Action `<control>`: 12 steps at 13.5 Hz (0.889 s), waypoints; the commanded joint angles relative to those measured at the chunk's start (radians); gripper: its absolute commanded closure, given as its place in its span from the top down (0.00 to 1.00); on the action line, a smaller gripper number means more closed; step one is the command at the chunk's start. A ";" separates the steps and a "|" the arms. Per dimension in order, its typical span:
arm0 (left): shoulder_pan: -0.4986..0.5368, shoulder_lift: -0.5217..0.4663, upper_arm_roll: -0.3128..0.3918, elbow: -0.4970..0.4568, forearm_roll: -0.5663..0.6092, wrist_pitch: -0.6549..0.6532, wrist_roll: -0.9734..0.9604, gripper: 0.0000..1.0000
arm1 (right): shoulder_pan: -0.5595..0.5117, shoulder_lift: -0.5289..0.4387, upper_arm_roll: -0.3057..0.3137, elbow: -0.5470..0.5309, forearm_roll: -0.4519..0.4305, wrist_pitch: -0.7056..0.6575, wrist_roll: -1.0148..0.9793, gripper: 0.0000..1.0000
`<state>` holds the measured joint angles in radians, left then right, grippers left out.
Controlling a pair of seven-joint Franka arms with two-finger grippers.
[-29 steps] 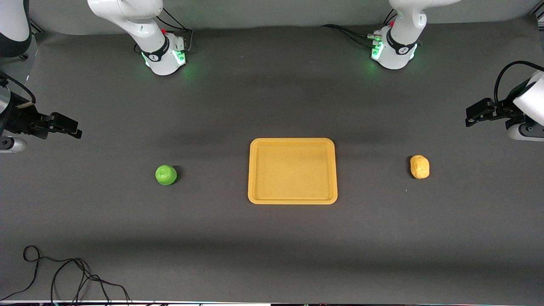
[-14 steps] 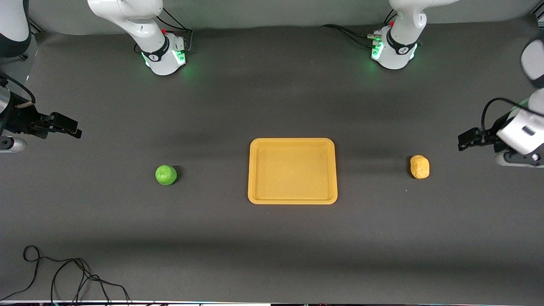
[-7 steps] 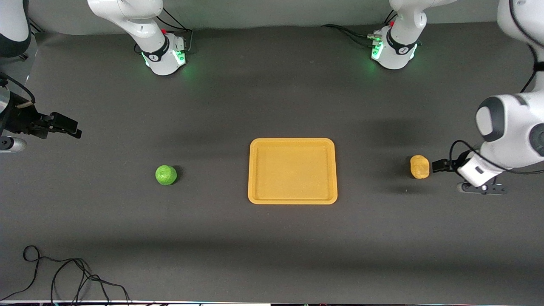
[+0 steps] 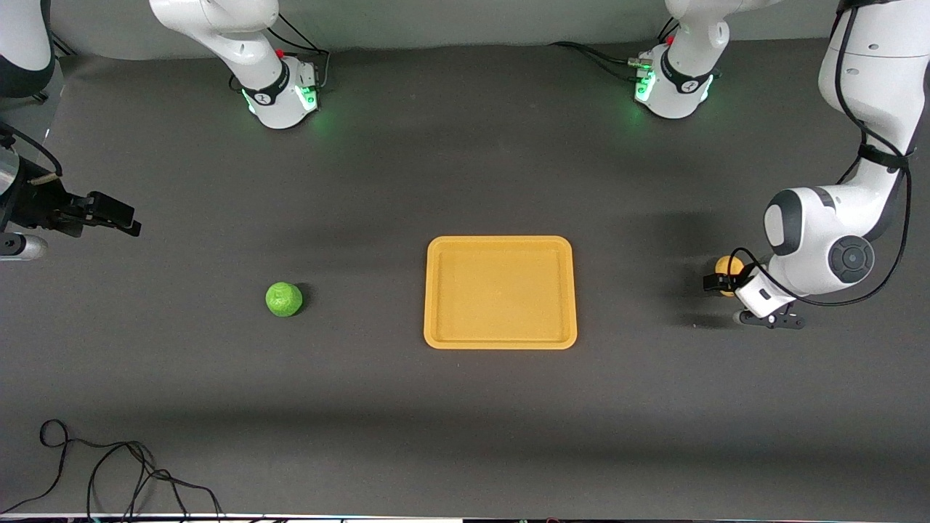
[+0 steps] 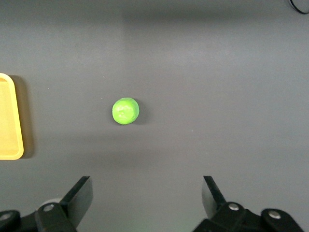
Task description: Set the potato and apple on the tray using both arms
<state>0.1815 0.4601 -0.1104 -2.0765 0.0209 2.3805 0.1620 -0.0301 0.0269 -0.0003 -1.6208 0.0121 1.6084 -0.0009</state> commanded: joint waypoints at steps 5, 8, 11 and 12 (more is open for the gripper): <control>-0.010 -0.055 0.000 -0.016 0.007 -0.024 -0.013 0.10 | 0.136 0.114 0.008 0.137 -0.006 -0.001 0.146 1.00; -0.046 -0.101 -0.034 0.160 -0.010 -0.267 -0.157 0.10 | 0.192 0.149 0.008 0.153 -0.004 0.008 0.194 1.00; -0.155 -0.068 -0.074 0.375 -0.015 -0.448 -0.419 0.11 | 0.200 0.149 0.006 0.102 -0.006 0.051 0.193 1.00; -0.207 -0.061 -0.086 0.398 -0.045 -0.443 -0.505 0.11 | 0.200 0.143 0.005 0.070 -0.006 0.082 0.193 1.00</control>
<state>0.0745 0.3627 -0.1877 -1.7671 0.0034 1.9763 -0.1758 0.1696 0.1767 0.0093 -1.5112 0.0122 1.6486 0.1748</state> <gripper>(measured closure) 0.467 0.000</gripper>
